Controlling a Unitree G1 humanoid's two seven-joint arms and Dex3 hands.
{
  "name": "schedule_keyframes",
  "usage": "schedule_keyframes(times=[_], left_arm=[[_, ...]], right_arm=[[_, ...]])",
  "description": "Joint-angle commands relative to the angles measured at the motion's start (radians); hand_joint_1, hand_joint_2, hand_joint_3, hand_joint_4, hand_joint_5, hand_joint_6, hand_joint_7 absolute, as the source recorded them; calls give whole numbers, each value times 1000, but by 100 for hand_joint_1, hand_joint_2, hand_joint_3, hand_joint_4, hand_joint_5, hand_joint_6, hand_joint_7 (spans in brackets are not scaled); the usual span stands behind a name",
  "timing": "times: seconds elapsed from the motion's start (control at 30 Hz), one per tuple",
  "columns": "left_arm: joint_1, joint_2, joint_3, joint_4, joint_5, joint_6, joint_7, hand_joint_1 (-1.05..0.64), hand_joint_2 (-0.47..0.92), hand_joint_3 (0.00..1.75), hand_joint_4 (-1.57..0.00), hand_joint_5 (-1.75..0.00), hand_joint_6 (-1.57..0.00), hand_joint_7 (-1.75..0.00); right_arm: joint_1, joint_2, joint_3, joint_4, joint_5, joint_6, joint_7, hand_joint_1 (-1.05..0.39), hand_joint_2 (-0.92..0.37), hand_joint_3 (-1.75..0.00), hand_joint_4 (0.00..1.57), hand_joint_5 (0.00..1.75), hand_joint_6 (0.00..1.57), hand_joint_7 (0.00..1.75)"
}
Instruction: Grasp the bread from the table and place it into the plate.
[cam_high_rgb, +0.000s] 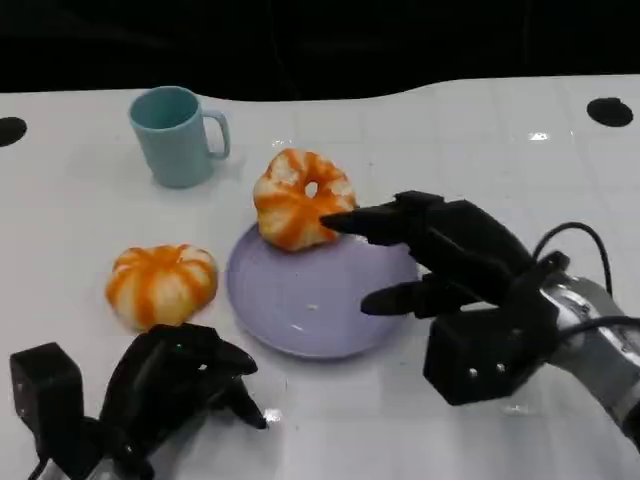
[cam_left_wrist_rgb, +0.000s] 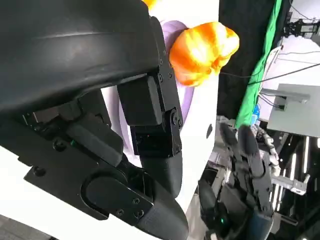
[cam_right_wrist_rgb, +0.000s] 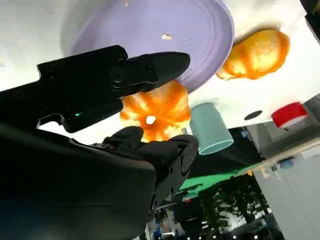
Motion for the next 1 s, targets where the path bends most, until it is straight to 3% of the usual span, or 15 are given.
schedule_keyframes(times=[0.03, 0.27, 0.3, 0.37, 0.43, 0.6, 0.77, 1.0], left_arm=[[5, 11, 4, -1, -3, 1, 4, -105, 73, 0, -157, -61, -157, -19], [4, 11, 4, -2, -6, -1, -4, -105, 74, 0, -157, -60, -157, -20], [3, 11, 4, -2, -7, 0, -5, -105, 74, 0, -157, -60, -157, -20], [2, 10, 3, -3, -7, 2, -4, -105, 74, 0, -157, -60, -157, -19], [3, 9, 2, -5, -6, 3, -1, -105, 74, 0, -157, -59, -157, -18], [3, 6, 1, -8, -6, 7, 1, -105, 74, 0, -157, -59, -157, -18], [4, 3, 1, -14, -9, 11, 0, -105, 73, 0, -157, -59, -157, -18], [8, 3, -1, -23, -4, 10, 3, -105, 73, 0, -157, -59, -157, -18]], right_arm=[[87, -59, -43, -93, 19, -42, -27, -57, -92, -6, 31, 76, 57, 13], [216, -104, -101, -199, 16, -75, -77, -43, -92, -2, 43, 94, 68, 23], [238, -110, -111, -213, 13, -78, -87, -43, -92, -2, 43, 101, 67, 31], [274, -120, -126, -235, 14, -89, -103, -41, -92, -2, 44, 118, 52, 77], [307, -128, -139, -261, 19, -92, -103, -40, -92, -3, 44, 132, 45, 103], [389, -151, -167, -335, 50, -88, -69, -35, -92, -2, 40, 163, 39, 139], [460, -160, -189, -364, 47, -95, -74, -27, -88, 0, 51, 174, 43, 163], [513, -153, -193, -353, 50, -104, -82, -18, -84, 0, 62, 175, 49, 167]])
